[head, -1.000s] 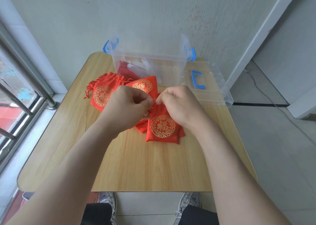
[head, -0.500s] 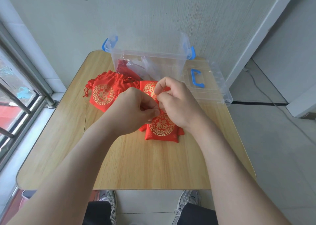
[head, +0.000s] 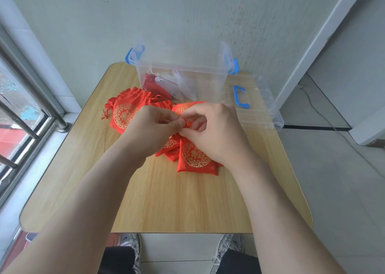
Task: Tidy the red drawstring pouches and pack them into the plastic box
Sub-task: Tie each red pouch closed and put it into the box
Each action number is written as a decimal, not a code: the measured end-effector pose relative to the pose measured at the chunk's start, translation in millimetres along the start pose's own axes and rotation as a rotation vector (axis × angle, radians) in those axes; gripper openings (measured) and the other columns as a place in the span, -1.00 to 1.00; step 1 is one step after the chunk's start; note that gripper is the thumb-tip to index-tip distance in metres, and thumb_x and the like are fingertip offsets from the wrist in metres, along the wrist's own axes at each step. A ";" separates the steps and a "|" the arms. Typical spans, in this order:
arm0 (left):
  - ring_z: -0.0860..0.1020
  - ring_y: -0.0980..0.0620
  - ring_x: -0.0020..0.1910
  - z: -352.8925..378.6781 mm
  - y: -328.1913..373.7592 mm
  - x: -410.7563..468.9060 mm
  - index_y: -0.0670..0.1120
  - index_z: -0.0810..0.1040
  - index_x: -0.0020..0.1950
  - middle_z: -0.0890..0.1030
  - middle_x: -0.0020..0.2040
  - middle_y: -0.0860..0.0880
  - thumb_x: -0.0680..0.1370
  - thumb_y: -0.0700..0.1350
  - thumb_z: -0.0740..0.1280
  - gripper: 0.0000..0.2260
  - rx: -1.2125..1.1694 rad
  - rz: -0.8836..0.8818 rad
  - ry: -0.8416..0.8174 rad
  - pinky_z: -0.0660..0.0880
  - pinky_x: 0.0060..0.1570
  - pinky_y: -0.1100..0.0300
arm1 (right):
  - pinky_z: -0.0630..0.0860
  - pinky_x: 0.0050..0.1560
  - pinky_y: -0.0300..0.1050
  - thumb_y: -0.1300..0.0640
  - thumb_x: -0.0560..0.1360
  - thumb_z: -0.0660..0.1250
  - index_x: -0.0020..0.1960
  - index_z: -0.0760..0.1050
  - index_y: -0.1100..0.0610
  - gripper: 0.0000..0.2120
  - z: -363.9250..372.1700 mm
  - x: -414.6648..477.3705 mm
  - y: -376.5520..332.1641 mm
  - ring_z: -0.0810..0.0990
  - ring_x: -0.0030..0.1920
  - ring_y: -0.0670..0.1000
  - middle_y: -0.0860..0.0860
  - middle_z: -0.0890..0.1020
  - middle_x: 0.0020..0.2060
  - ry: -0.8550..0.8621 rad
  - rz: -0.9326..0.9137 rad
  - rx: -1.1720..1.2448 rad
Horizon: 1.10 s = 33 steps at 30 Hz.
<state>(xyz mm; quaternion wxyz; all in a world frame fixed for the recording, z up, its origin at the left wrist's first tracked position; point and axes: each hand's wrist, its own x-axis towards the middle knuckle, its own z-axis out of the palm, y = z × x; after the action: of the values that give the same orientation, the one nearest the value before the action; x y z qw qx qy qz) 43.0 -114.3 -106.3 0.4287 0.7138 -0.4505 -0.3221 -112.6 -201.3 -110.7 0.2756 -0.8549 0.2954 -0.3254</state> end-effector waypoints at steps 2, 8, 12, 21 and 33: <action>0.47 -0.05 -0.27 0.1 -1.5 1.4 -0.02 0.77 -0.07 0.71 -0.12 -0.20 0.65 -0.08 0.45 -0.86 0.006 0.010 0.005 0.44 -0.23 0.03 | 0.64 -0.11 0.00 0.17 0.40 0.65 -0.03 0.78 -0.01 -0.82 0.1 1.2 1.7 0.65 -0.26 -0.11 -0.10 0.71 -0.25 0.000 -0.020 -0.050; 0.66 -0.03 -0.18 3.3 0.0 0.4 -0.08 0.77 -0.09 0.74 -0.18 -0.01 0.65 -0.16 0.43 -0.84 0.094 0.023 0.028 0.61 -0.09 -0.04 | 0.63 -0.11 0.09 0.27 0.48 0.56 -0.03 0.79 0.01 -0.82 6.6 4.5 9.3 0.67 -0.14 0.11 0.03 0.69 -0.19 -0.015 -0.105 -0.180; 0.72 -0.02 -0.05 9.1 3.6 -1.6 -0.06 0.78 -0.07 0.76 -0.16 0.01 0.60 -0.21 0.48 -0.89 0.067 -0.022 0.107 0.66 0.06 0.01 | 0.62 -0.16 0.09 0.27 0.56 0.47 0.02 0.79 0.00 -0.79 11.7 4.0 9.5 0.65 -0.15 0.15 0.06 0.66 -0.16 -0.003 -0.123 -0.243; 0.73 0.06 -0.13 6.6 11.1 -5.3 -0.02 0.60 0.19 0.74 -0.12 0.05 0.51 -0.14 0.59 -0.69 -0.002 -0.088 0.180 0.70 -0.10 -0.10 | 0.58 -0.10 0.07 0.28 0.54 0.37 -0.07 0.73 0.11 -0.83 7.4 -0.4 -7.9 0.62 -0.10 0.15 0.08 0.66 -0.16 -0.011 -0.043 -0.308; 0.71 0.20 -0.14 18.7 7.9 -2.2 -0.07 0.70 -0.03 0.73 -0.17 0.12 0.46 -0.28 0.56 -0.83 0.336 0.360 0.380 0.63 0.01 0.17 | 0.54 -0.23 -0.33 0.20 0.45 0.47 -0.22 0.75 -0.02 -0.84 -3.4 5.5 -5.9 0.67 -0.27 -0.17 -0.16 0.70 -0.38 0.012 0.300 -0.009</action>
<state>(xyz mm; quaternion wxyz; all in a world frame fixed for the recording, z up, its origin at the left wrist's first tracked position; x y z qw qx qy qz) 23.4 -120.1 -106.9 0.4313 0.7309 -0.5284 -0.0227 -109.7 -202.0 -102.5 0.3157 -0.8005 0.4228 -0.2842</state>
